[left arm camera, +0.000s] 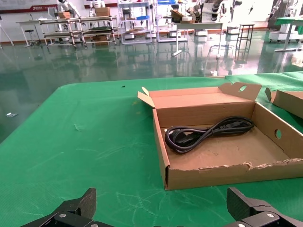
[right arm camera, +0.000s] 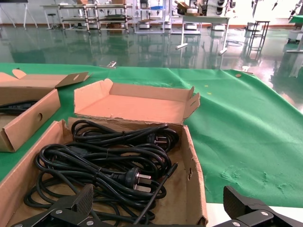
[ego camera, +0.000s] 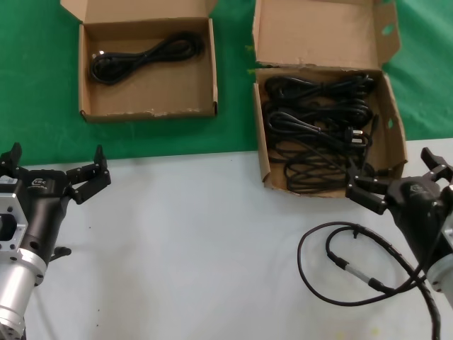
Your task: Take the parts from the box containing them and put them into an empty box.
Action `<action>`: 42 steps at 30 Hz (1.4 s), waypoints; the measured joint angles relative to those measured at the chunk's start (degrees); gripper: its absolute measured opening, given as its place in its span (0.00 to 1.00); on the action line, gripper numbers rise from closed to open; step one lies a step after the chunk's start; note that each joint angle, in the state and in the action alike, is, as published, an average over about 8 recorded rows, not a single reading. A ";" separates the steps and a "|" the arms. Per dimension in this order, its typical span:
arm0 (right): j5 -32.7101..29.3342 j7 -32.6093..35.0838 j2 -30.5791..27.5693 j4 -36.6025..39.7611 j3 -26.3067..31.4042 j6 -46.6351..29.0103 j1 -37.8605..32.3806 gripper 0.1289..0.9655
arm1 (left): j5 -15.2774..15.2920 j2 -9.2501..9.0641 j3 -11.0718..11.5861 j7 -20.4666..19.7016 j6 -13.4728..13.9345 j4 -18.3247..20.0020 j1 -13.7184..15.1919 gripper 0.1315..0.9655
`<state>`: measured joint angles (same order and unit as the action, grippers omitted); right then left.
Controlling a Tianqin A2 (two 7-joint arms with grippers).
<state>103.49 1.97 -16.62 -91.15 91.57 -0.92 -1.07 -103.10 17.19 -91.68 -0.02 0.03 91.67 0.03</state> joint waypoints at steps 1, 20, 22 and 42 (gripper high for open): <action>0.00 0.00 0.00 0.00 0.00 0.00 0.00 1.00 | 0.00 0.00 0.00 0.00 0.00 0.00 0.00 1.00; 0.00 0.00 0.00 0.00 0.00 0.00 0.00 1.00 | 0.00 0.00 0.00 0.00 0.00 0.00 0.00 1.00; 0.00 0.00 0.00 0.00 0.00 0.00 0.00 1.00 | 0.00 0.00 0.00 0.00 0.00 0.00 0.00 1.00; 0.00 0.00 0.00 0.00 0.00 0.00 0.00 1.00 | 0.00 0.00 0.00 0.00 0.00 0.00 0.00 1.00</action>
<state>103.49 1.97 -16.62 -91.15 91.57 -0.92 -1.07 -103.10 17.19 -91.68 -0.02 0.03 91.67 0.03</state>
